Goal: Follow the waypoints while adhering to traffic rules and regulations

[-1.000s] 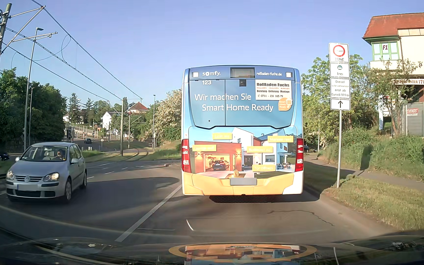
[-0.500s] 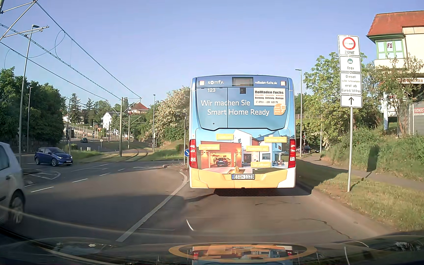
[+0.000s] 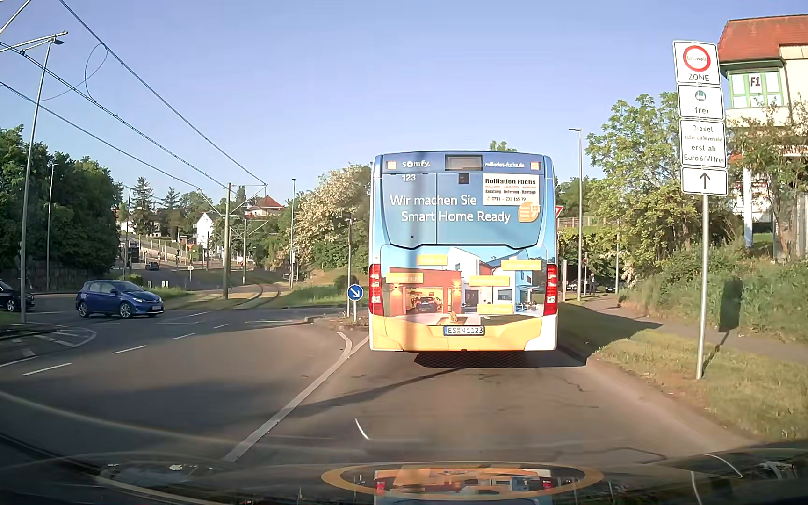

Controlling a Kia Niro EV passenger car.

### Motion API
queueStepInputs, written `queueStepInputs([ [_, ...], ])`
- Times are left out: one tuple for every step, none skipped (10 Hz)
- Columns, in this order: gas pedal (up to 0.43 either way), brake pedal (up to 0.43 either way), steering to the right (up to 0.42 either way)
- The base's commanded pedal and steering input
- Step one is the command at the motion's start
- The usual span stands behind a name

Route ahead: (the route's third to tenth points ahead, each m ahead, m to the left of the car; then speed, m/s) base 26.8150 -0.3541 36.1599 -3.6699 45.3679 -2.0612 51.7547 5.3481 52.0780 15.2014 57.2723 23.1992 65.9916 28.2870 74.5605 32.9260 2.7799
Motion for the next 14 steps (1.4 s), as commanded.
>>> queueStepInputs([
  [0.197, 0.0, -0.014],
  [0.197, 0.0, -0.014],
  [0.197, 0.0, -0.015],
  [0.197, 0.0, -0.014],
  [0.197, 0.0, -0.014],
  [0.197, 0.0, -0.014],
  [0.189, 0.0, -0.013],
  [0.0, 0.0, -0.013],
  [0.0, 0.0, -0.01],
  [0.0, 0.061, -0.004],
  [0.0, 0.165, -0.001],
  [0.0, 0.207, 0.003],
  [0.0, 0.232, 0.005],
  [0.0, 0.238, 0.006],
])
